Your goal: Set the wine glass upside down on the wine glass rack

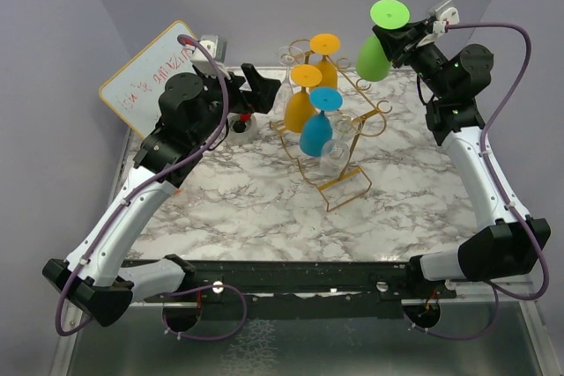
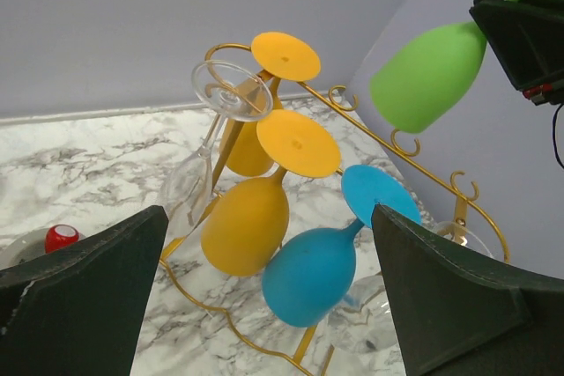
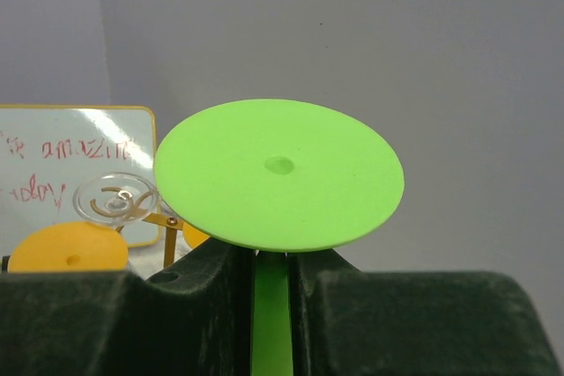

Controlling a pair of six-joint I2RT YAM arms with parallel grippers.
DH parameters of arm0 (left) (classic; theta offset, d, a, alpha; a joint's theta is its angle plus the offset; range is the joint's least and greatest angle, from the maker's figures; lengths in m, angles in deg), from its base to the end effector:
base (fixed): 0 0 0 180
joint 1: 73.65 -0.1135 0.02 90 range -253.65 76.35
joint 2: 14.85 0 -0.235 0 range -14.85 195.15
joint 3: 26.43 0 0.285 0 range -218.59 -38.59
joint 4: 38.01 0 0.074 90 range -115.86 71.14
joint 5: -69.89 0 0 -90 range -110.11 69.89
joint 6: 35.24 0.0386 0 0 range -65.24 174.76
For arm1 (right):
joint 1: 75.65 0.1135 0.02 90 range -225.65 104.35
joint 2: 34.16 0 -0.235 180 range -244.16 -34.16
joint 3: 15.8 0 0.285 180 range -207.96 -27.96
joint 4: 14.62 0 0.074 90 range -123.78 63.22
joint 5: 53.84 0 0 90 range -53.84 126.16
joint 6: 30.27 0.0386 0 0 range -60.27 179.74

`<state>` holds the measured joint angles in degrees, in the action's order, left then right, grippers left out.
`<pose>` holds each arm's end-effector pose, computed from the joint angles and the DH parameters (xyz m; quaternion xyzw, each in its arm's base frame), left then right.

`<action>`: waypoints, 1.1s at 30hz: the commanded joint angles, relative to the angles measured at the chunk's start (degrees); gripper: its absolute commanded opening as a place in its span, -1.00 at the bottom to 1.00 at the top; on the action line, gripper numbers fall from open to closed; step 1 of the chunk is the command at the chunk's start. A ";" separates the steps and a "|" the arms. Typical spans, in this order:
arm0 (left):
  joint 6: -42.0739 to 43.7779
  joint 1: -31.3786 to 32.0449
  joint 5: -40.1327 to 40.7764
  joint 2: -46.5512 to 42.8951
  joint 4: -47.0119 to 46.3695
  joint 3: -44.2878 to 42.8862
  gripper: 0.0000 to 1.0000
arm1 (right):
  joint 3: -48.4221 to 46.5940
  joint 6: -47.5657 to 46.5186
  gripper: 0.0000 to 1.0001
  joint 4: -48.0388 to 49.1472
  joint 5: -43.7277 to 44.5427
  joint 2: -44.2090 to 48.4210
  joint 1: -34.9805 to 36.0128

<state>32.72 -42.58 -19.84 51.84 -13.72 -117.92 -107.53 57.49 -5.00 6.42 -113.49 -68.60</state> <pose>0.2556 -0.1538 0.4499 0.0537 0.7019 -0.3160 0.6361 0.3495 0.0625 0.4459 -0.2558 0.5213 0.1770 0.7946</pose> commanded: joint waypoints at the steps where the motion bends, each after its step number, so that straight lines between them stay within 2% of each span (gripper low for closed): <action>1: 0.52 -0.48 0.86 -1.16 1.97 2.22 0.98 | 0.56 -2.29 -0.99 -5.58 -5.90 -1.99 -0.81; 18: -1.07 -0.48 0.15 -1.83 1.01 5.84 0.98 | 1.52 4.71 -0.98 -3.43 -9.88 2.24 -0.81; 33: -0.48 -0.57 1.77 -3.79 1.57 7.14 0.98 | 2.39 3.66 -0.99 -1.03 0.27 3.37 -0.81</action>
<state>31.89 -42.84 -19.54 49.63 -12.78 -111.41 -106.54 61.87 -5.85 2.62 -111.28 -68.97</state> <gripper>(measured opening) 0.988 0.196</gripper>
